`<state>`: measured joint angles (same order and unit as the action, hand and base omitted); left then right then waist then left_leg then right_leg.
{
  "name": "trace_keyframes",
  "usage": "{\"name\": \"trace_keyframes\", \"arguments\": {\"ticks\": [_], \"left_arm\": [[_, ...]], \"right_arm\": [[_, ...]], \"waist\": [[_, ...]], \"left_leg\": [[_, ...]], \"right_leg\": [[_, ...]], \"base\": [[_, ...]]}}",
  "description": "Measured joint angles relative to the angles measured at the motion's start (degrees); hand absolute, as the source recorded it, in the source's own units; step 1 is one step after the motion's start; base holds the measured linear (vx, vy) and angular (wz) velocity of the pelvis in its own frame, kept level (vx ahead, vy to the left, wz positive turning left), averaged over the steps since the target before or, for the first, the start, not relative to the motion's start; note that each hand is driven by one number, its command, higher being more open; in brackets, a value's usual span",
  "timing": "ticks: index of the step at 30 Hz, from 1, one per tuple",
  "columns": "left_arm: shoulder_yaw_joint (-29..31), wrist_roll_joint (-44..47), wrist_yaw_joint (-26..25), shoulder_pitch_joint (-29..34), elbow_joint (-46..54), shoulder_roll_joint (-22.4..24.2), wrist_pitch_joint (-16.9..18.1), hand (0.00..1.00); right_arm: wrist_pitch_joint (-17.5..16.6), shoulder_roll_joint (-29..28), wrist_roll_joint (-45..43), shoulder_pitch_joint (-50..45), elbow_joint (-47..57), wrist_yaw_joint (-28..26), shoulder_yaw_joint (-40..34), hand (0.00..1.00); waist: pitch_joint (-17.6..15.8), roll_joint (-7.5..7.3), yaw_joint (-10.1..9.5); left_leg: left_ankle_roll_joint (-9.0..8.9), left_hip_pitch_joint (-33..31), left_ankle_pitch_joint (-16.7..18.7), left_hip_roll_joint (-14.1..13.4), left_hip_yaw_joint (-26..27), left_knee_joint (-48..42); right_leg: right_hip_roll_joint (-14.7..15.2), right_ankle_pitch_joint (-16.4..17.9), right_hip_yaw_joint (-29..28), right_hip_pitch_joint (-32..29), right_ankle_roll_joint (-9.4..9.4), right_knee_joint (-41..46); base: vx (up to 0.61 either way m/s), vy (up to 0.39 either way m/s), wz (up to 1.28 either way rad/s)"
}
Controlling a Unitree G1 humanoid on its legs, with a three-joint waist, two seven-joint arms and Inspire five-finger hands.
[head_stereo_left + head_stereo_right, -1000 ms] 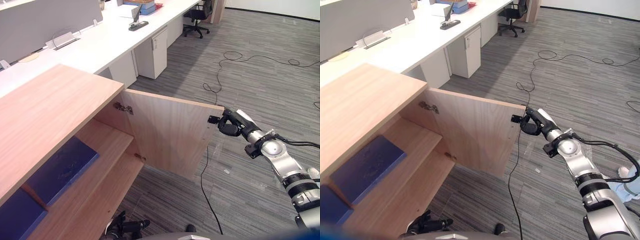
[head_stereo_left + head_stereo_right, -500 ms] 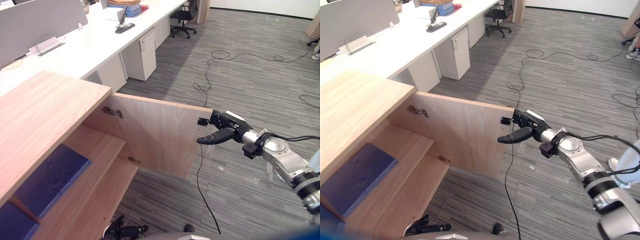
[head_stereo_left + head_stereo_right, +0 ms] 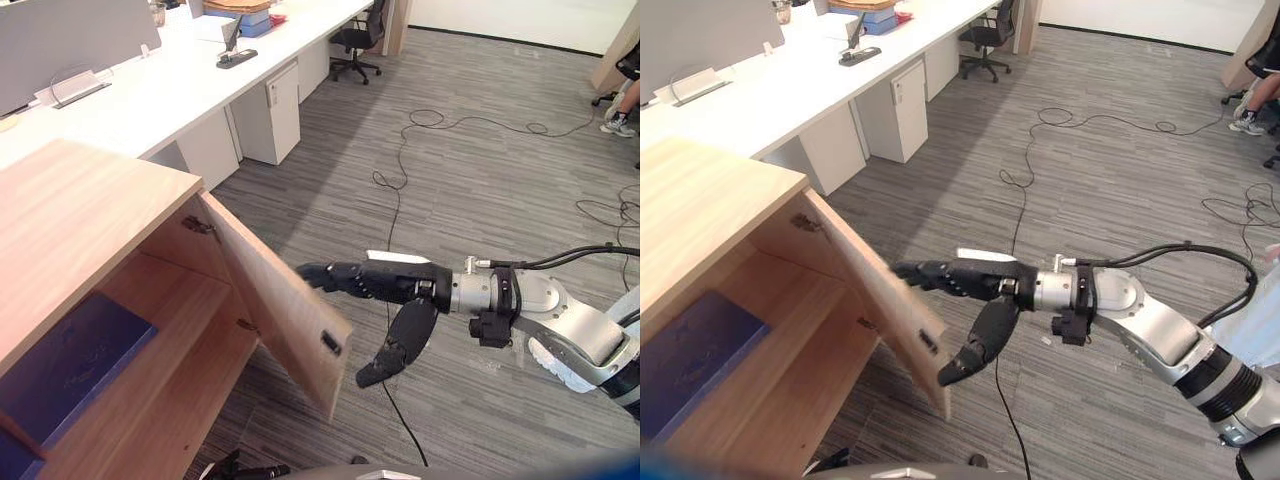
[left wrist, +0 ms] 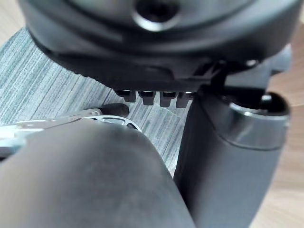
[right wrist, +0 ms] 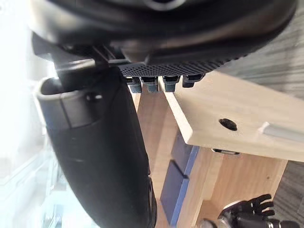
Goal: Walk over to the cabinet, pick up the folder, carry it to the office cabinet, place the folder inside the office cabinet, then close the office cabinet door
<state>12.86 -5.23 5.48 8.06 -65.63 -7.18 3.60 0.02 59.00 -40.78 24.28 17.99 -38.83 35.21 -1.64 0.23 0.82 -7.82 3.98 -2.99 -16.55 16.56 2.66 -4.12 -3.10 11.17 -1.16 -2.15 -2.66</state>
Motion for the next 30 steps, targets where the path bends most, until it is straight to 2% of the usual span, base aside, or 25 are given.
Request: {"name": "trace_keyframes", "arguments": {"ticks": [1,2,5,9,14,19,21,25,28,29,30], "left_arm": [[-0.02,0.00,0.00,-0.02,-0.02,-0.35,0.00,1.00],[-0.06,-0.01,0.02,-0.06,-0.13,-0.88,0.00,1.00],[-0.12,-0.02,0.02,-0.69,-0.63,-1.51,0.04,1.00],[-0.11,0.08,0.01,-0.85,-0.66,-1.63,0.05,1.00],[1.73,0.28,-0.35,-1.62,-1.25,-1.51,0.00,1.00],[8.01,0.56,-0.50,-2.78,-3.16,-0.70,-0.46,1.00],[11.18,0.47,-0.75,-2.57,-3.44,-0.14,-0.91,1.00],[16.24,0.38,-0.81,-2.80,-3.19,0.93,-1.44,1.00],[20.43,1.25,-0.77,-2.55,-3.23,2.24,-1.89,1.00],[21.48,1.78,-1.04,-2.54,-3.29,3.26,-1.94,1.00],[21.80,2.56,-0.98,-2.49,-3.32,3.25,-2.09,1.00]], "right_arm": [[-0.38,0.07,-0.02,0.40,0.40,-0.26,1.68,1.00],[-1.00,0.24,-0.05,1.13,1.00,-1.19,5.23,1.00],[-0.47,2.41,0.44,1.00,2.34,-3.79,9.31,1.00],[0.21,4.33,2.13,-1.34,2.52,-4.95,11.30,1.00],[1.04,3.09,2.57,-4.32,-0.56,-4.50,13.40,1.00],[1.85,-4.27,7.70,-6.04,-10.30,-3.87,18.28,1.00],[1.88,-8.01,9.51,-7.01,-13.96,-3.15,18.38,1.00],[1.70,-15.59,12.48,-8.46,-23.90,-1.16,18.30,1.00],[1.00,-21.18,20.86,-11.22,-34.85,1.51,17.28,1.00],[0.44,-24.47,25.52,-13.17,-42.22,2.93,14.56,1.00],[-0.19,-26.08,29.42,-14.32,-45.03,4.33,12.51,1.00]], "waist": [[0.17,-0.35,-0.08],[0.73,-1.41,-0.15],[0.92,-2.46,-0.70],[0.81,-2.75,-1.37],[0.70,-2.65,-2.64],[0.54,-2.83,-3.66],[0.14,-2.99,-3.91],[-0.04,-3.37,-5.74],[-0.14,-3.05,-6.95],[-0.58,-2.81,-7.46],[-0.77,-2.96,-7.58]], "left_leg": [[0.00,0.00,0.00,0.06,0.00,-0.01],[0.00,-0.03,0.01,0.28,0.01,-0.01],[0.28,-0.05,0.26,0.65,0.00,0.00],[0.42,-0.07,0.65,1.03,-0.02,-0.01],[1.15,-0.66,1.11,1.12,-0.41,-0.80],[1.67,-2.83,0.82,1.76,-4.67,-1.45],[1.80,-3.15,0.72,2.25,-6.58,-1.46],[2.50,-3.34,0.50,3.97,-11.15,-1.15],[2.75,-3.22,0.34,6.49,-16.47,-0.71],[3.55,-3.01,0.77,8.68,-19.22,-1.04],[4.03,-3.03,1.03,10.17,-20.52,-1.57]], "right_leg": [[0.06,-0.03,-0.06,-0.01,-0.05,0.00],[0.27,-0.07,-0.08,-0.02,-0.11,0.00],[0.45,-0.05,-0.08,0.01,0.08,-0.01],[0.89,-0.18,-0.09,0.02,0.38,-0.01],[1.33,-0.06,0.32,0.17,0.70,-0.01],[2.19,0.54,4.33,0.57,0.99,0.16],[2.59,1.12,6.28,1.30,1.40,0.49],[4.45,2.94,10.68,3.07,2.61,1.96],[7.49,4.94,15.95,5.45,4.41,4.01],[11.19,8.73,18.62,4.94,5.81,10.34],[13.82,11.25,19.63,4.02,6.59,15.17]], "base": [[0.05,0.036,-0.06],[0.03,0.025,-0.01],[0.03,0.029,0.02],[0.01,0.044,0.01],[-0.01,0.027,0.05],[-0.03,0.003,0.38],[-0.01,0.013,0.61],[0.02,0.050,0.69],[0.05,0.094,0.95],[0.07,0.149,1.08],[0.08,0.188,1.21]]}}
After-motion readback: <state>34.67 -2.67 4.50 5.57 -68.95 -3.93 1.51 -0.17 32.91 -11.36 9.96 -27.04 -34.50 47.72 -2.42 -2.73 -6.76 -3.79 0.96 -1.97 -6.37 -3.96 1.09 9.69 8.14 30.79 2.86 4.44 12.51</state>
